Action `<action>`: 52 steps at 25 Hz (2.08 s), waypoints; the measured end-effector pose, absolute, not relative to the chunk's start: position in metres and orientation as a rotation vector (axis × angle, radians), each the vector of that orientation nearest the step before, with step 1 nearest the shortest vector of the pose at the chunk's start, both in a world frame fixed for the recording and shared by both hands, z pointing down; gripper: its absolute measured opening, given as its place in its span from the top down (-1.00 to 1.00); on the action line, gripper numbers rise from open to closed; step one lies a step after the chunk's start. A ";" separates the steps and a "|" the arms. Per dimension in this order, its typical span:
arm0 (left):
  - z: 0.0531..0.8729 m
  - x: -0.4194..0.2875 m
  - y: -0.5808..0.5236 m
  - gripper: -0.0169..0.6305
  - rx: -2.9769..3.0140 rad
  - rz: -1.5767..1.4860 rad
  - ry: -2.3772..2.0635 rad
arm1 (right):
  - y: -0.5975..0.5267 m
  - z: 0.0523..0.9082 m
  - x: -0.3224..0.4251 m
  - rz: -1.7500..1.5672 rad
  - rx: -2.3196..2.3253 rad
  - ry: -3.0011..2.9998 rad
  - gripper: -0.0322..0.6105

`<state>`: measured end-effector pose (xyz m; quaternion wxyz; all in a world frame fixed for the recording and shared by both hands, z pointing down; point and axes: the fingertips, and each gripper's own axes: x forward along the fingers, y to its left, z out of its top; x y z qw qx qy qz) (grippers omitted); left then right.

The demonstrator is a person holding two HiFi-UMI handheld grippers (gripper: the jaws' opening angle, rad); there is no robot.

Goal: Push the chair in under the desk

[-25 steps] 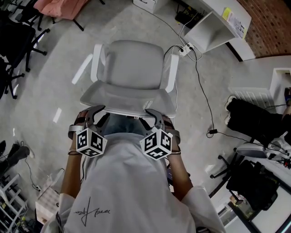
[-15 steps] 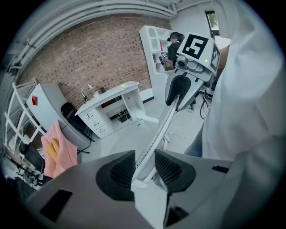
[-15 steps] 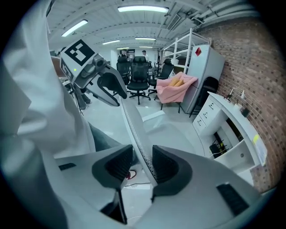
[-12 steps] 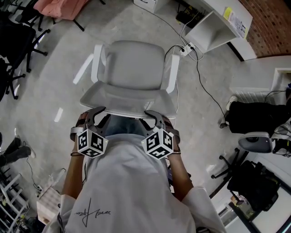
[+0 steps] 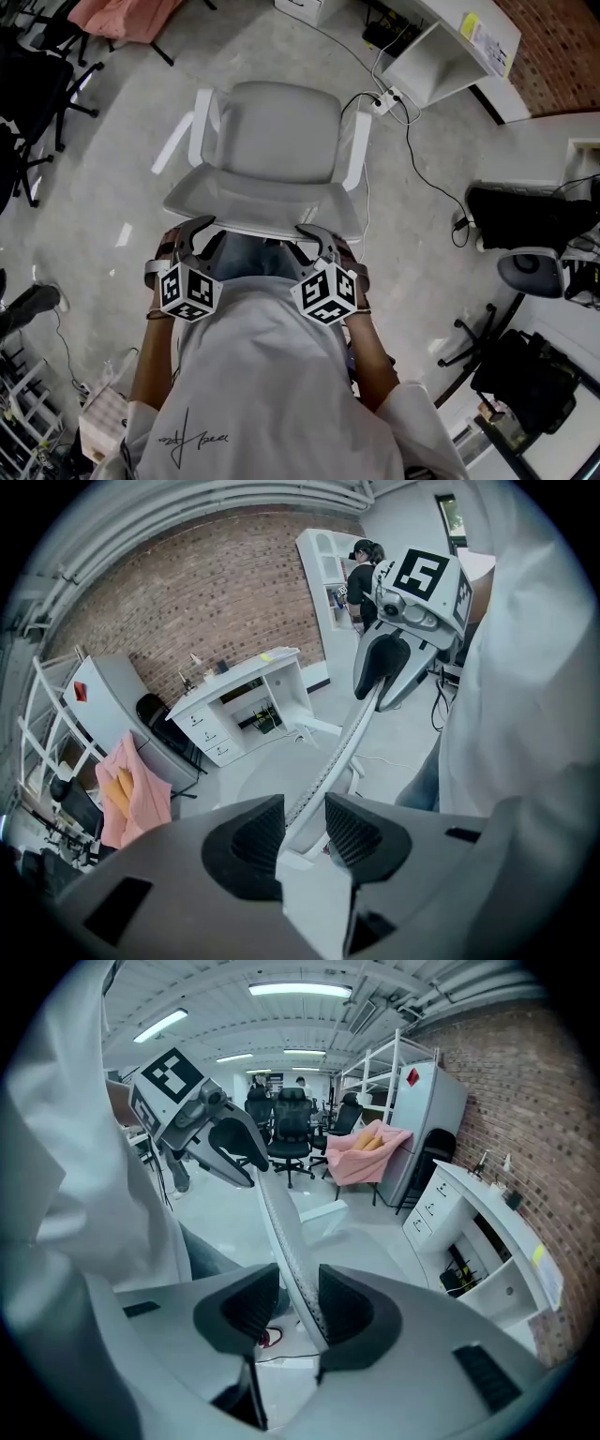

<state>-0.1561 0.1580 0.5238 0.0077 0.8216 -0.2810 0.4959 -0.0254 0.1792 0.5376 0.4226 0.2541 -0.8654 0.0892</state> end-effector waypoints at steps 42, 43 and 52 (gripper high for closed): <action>0.523 -0.138 0.104 0.64 2.661 1.537 -0.729 | 0.119 0.541 -0.007 0.115 0.728 -2.164 0.38; 0.523 -0.136 0.102 0.64 2.664 1.533 -0.727 | 0.117 0.541 -0.006 0.112 0.730 -2.166 0.38; 0.523 -0.132 0.077 0.64 2.658 1.524 -0.768 | 0.090 0.542 -0.001 0.109 0.728 -2.172 0.37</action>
